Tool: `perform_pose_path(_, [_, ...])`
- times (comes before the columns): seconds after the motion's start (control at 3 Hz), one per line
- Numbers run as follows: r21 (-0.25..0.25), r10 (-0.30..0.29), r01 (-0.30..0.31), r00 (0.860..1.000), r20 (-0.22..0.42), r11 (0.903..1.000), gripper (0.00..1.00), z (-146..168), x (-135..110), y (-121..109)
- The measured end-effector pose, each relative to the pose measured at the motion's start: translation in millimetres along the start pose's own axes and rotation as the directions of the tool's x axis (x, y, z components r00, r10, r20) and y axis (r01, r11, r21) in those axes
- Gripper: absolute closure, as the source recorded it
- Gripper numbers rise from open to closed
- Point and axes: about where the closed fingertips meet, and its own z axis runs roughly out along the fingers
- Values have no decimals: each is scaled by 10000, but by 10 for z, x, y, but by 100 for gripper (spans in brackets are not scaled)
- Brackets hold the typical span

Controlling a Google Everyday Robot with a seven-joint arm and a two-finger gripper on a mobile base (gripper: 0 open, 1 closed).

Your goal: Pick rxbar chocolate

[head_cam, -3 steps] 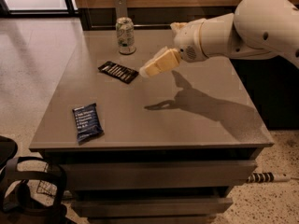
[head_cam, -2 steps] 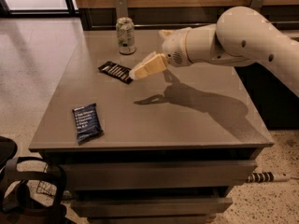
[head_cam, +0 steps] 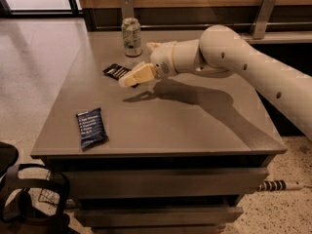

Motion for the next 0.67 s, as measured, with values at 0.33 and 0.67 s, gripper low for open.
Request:
perform_pose_path(0.33, [-585,398,-386,9990,185,9975,0,444,162,133])
perform_pose_path(0.67, [-585,398,-386,9990,185,9975,0,444,162,133])
